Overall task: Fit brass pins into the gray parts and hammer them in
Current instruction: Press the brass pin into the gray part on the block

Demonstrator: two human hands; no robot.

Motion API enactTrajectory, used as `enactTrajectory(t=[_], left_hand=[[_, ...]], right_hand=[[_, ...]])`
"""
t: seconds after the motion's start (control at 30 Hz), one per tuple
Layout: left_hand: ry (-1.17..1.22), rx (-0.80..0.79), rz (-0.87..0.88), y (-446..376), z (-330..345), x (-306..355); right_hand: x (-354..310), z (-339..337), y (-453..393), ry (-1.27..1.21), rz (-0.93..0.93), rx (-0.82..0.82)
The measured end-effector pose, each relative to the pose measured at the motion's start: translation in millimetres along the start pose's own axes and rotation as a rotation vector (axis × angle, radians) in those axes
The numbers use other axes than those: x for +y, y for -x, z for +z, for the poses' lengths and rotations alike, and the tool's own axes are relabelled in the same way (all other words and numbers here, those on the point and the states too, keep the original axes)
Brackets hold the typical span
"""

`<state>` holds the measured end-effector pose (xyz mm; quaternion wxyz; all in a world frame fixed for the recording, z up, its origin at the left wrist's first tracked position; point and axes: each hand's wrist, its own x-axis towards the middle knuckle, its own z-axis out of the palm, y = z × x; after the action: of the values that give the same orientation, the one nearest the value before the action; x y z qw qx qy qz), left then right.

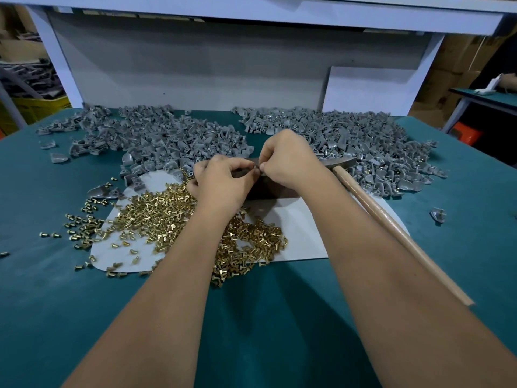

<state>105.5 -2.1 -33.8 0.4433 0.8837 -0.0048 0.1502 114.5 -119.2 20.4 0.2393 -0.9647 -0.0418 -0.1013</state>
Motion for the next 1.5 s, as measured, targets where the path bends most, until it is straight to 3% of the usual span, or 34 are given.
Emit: enactTrajectory(t=[0.5, 0.73, 0.97, 1.27, 1.5], left_hand=[[0.011, 0.027, -0.026, 4, 0, 2], [-0.001, 0.014, -0.016, 4, -1, 3], [0.01, -0.014, -0.007, 4, -1, 1], [0.016, -0.012, 0.0, 3, -1, 2], [0.016, -0.004, 0.002, 5, -2, 3]], right_hand=[[15, 21, 12, -0.2, 0.031, 0.179], [20, 21, 12, -0.206, -0.034, 0.169], [33, 13, 13, -0.613, 0.06, 0.164], [28, 21, 11, -0.373, -0.052, 0.168], [19, 23, 10, -0.223, 0.03, 0.202]])
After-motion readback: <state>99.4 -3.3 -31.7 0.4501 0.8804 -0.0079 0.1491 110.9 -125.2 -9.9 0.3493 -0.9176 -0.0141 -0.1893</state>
